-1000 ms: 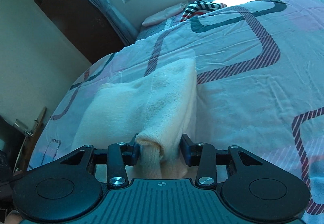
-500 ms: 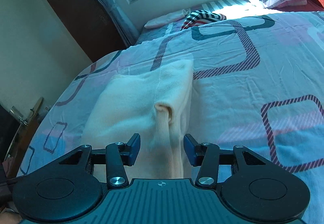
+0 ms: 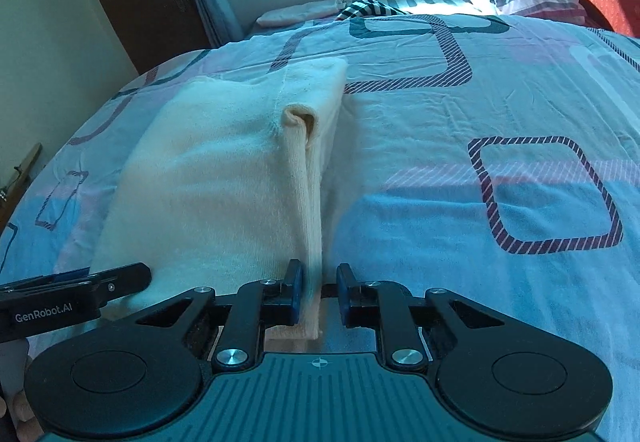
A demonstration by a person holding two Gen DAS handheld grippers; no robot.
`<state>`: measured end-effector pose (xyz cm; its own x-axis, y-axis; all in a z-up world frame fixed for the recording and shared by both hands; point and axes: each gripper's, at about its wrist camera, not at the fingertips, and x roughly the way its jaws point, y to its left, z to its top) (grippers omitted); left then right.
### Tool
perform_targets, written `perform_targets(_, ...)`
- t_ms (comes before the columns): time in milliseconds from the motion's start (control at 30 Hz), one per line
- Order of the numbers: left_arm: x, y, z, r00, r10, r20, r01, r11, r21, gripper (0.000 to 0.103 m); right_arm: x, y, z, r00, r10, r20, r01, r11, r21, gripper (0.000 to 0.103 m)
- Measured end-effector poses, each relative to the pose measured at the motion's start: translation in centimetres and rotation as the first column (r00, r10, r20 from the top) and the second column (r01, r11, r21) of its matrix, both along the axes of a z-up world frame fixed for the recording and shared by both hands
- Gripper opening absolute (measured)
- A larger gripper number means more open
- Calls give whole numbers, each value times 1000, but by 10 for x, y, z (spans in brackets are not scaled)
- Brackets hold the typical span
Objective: Fold small clothes
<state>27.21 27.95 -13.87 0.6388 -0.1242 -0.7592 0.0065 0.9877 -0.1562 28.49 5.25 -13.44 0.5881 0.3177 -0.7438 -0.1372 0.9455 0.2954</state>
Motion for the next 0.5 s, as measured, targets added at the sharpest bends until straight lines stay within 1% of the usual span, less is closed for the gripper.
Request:
perform_targets(100,0,0,3,1000,-2,-10,2,1000,-3,72,1,0,-1,1000,7,-4,-7,1000,-15,18)
perform_targets(200,0,0,9,1000,-7,4,7,1000,-11,72,-1,4,-2,1000,15,10,-14,999,-39,18)
perform_targets(267,0,-2,11,1000,-12,10,12,1000,6,75,-1,7,-3,1000,13,15,-12,999,-52,17)
perform_targets(367,6,-6,2,1000,-19,-24,19,1000,23,76,-3,8,-5,1000,9,26,-7,998,-56,17)
perform_targets(500,6,-8,-3,1000,-21,-14,21,999,32,80,-4,6,-6,1000,-9,24,10,999,-39,17)
